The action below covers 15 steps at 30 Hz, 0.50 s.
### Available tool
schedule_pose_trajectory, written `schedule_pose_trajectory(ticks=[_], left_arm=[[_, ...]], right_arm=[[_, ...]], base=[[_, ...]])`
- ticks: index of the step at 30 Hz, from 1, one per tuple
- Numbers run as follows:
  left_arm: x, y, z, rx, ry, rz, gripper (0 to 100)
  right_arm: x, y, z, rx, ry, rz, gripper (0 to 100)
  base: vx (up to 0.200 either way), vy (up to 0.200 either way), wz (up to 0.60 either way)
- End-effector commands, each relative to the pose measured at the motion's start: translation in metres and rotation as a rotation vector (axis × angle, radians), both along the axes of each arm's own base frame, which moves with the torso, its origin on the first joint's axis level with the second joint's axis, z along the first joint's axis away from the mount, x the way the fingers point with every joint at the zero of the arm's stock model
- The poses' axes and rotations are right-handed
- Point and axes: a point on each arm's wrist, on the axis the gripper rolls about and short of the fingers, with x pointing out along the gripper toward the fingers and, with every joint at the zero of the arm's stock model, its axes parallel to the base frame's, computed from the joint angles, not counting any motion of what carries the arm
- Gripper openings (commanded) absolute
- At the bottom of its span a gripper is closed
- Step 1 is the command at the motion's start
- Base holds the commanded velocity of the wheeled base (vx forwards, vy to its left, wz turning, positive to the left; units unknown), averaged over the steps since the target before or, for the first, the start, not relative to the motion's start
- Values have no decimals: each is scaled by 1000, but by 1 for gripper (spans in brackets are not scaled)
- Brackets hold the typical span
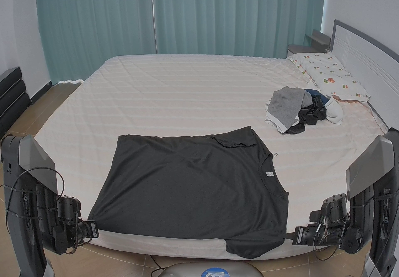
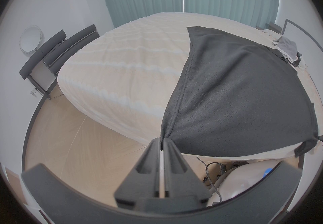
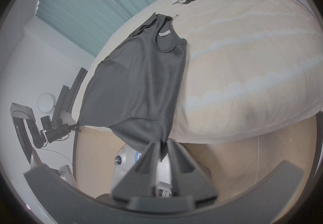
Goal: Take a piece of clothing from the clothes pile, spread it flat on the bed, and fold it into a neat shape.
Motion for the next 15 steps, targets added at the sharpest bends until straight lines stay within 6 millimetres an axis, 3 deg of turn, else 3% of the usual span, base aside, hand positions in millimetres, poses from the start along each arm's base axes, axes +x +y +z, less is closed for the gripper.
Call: schedule_pose_trajectory(ticks=[1, 6, 15], left_arm=[[0, 0, 0, -4, 1, -5, 100], [3, 0, 6, -16, -34, -7, 100], [12, 2, 39, -74, -200, -16, 100]], right_arm=[[0, -2, 0, 3, -4, -8, 100], [3, -6, 6, 12, -50, -33, 100], [17, -17, 27, 40, -174, -92, 100]], base=[[0, 0, 0], [0, 0, 0], [0, 0, 0]])
